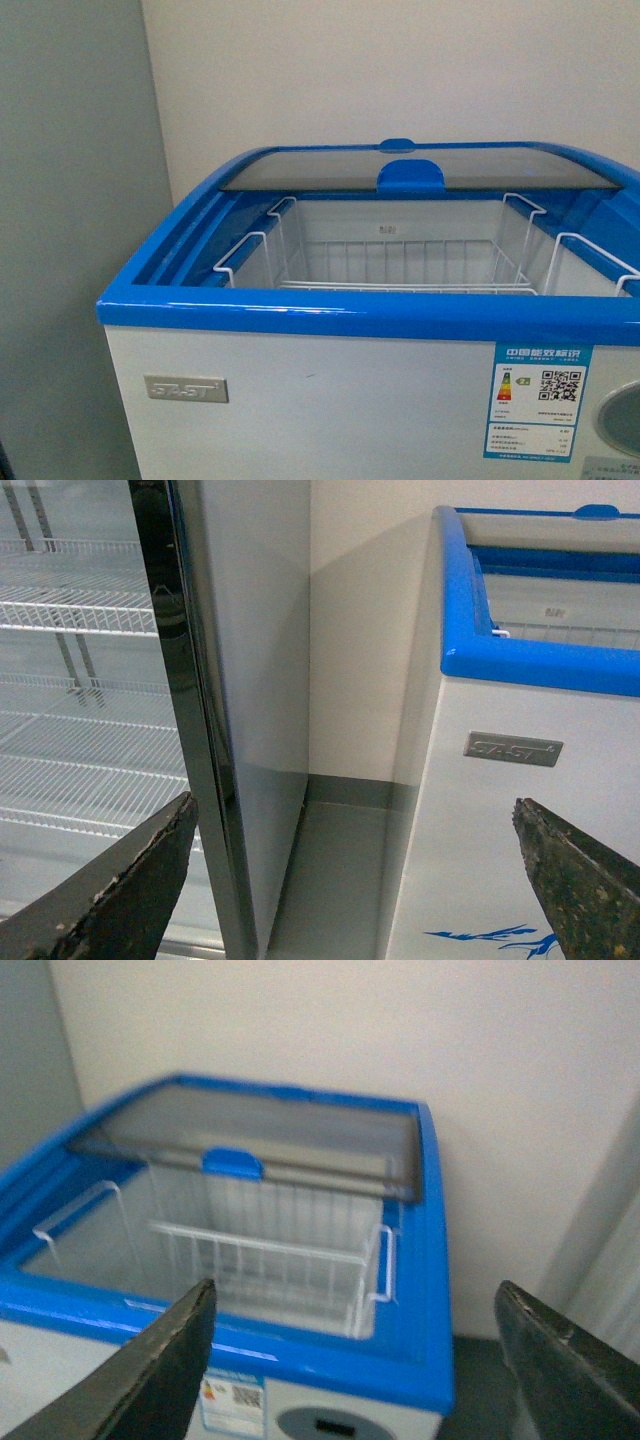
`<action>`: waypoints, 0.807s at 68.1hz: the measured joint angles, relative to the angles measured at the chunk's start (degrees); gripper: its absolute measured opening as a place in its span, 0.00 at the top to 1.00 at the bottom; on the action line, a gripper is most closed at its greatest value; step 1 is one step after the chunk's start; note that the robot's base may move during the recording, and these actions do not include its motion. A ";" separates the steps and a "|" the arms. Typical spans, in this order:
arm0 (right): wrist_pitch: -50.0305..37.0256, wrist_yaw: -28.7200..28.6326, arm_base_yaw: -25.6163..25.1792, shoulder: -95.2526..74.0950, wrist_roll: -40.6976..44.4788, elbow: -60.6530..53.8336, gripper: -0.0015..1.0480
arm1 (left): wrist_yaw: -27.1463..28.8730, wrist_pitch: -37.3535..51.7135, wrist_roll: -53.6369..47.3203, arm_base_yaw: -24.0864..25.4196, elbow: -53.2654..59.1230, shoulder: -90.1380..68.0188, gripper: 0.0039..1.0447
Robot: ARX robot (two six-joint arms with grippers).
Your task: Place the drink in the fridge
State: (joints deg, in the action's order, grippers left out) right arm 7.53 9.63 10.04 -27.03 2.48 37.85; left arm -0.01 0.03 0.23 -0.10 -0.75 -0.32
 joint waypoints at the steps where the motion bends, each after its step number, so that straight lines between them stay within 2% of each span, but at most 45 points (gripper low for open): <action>1: -0.46 -0.24 -0.17 0.42 -0.13 -0.68 0.32 | 0.00 0.00 0.00 0.00 0.00 0.00 0.08; 9: -3.23 -2.64 -2.38 3.08 -1.18 -8.94 0.50 | 0.00 0.00 0.00 0.00 0.00 0.00 0.08; 11: -3.85 -6.40 -4.68 3.93 -1.40 -11.54 0.57 | 0.02 0.00 0.00 0.00 0.00 0.00 0.08; 14: -4.76 -8.81 -7.96 5.16 -1.57 -14.27 0.65 | -0.02 0.00 0.00 0.00 0.00 0.00 0.08; 19: -6.54 -9.14 -9.68 7.63 -1.70 -18.29 0.82 | 0.02 0.00 0.00 0.00 0.00 0.00 0.08; 26: -7.76 -9.66 -9.73 10.16 -1.68 -21.11 0.97 | 0.00 0.00 0.00 0.00 0.00 0.00 0.08; 31: -8.52 -9.62 -9.84 11.45 -1.79 -22.91 0.97 | 0.00 0.00 0.00 0.00 0.00 0.00 0.08; 39: -4.90 -9.62 -9.92 16.72 -1.81 -26.45 0.97 | 0.02 0.00 0.00 0.00 0.00 0.00 0.08; 55: -5.95 -9.66 -9.94 20.48 -1.84 -30.29 0.97 | 0.02 0.00 0.00 0.00 0.00 0.00 0.08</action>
State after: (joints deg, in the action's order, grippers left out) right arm 1.58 -0.03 0.10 -6.55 0.64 7.55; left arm 0.01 0.03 0.23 -0.10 -0.75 -0.32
